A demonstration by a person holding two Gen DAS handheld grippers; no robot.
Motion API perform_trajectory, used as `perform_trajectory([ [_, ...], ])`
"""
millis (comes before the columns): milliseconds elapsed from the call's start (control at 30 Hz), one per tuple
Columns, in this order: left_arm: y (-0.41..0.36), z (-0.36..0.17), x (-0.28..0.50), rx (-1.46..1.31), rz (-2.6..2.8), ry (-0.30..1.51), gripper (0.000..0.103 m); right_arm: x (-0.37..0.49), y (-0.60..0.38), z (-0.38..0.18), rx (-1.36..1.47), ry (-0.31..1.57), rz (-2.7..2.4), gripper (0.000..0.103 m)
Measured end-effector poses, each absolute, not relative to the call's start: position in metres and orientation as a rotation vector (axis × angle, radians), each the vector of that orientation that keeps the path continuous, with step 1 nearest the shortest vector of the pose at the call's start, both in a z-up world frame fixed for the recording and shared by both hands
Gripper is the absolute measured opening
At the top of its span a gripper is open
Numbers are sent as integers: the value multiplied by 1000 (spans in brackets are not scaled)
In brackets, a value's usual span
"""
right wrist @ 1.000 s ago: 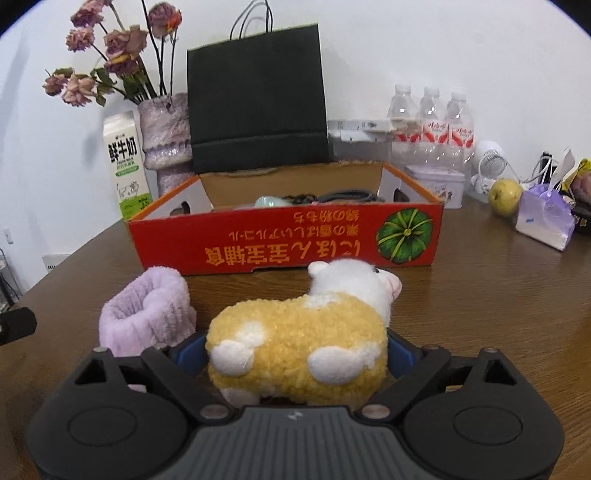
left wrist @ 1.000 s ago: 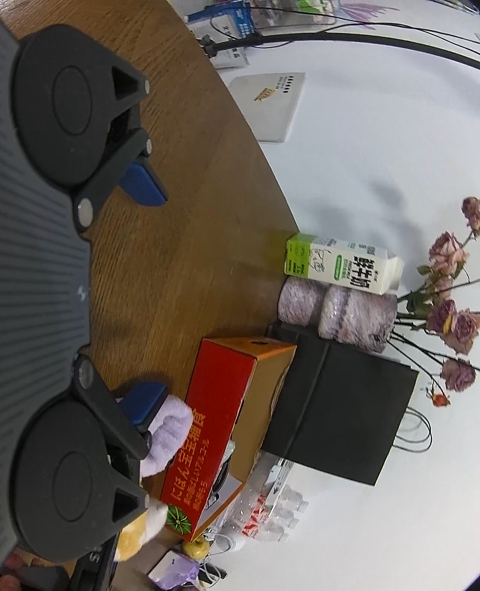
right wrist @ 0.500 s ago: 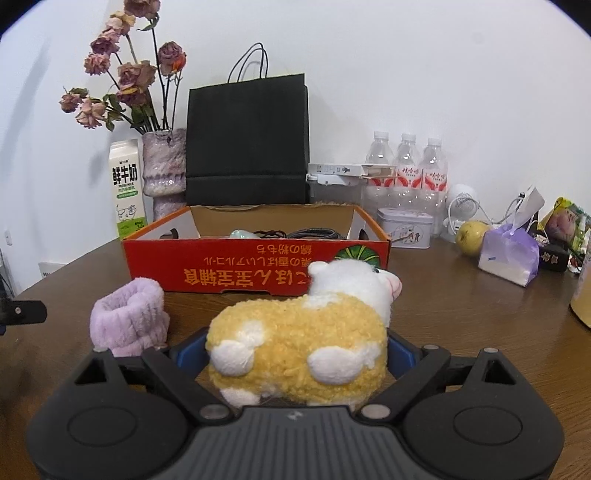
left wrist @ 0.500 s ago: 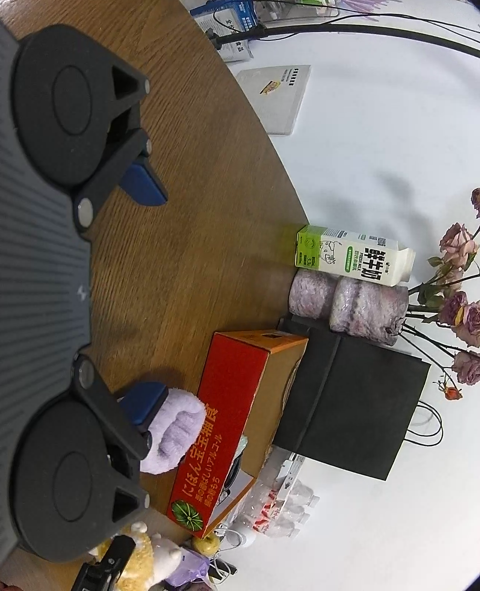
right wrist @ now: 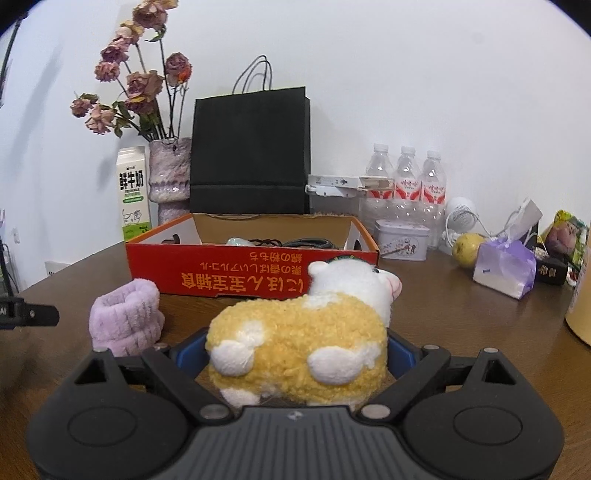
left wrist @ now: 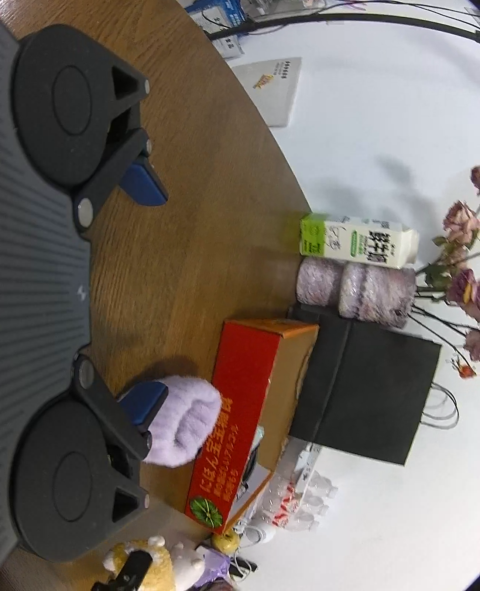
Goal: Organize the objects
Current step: 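Grasp the plush sheep with the right tool while the left tool grasps the lavender cuff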
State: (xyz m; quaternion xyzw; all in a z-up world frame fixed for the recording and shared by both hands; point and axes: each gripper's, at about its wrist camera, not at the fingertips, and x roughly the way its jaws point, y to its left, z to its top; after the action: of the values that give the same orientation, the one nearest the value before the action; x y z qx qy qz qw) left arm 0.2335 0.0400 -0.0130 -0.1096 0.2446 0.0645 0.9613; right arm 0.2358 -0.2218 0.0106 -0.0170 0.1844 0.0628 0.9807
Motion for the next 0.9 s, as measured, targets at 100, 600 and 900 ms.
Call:
perform_trajectory([
  [100,28,-9,235,-202,95,496,103,235,-224,11,-49,361,131,94],
  [600,-47,-16,294,-147,19,540,103,236,-234,11,-31,362,99,94],
  [900,-50,-23,309,-169,42,581,88,237,-230,11,-43,366,106,94],
])
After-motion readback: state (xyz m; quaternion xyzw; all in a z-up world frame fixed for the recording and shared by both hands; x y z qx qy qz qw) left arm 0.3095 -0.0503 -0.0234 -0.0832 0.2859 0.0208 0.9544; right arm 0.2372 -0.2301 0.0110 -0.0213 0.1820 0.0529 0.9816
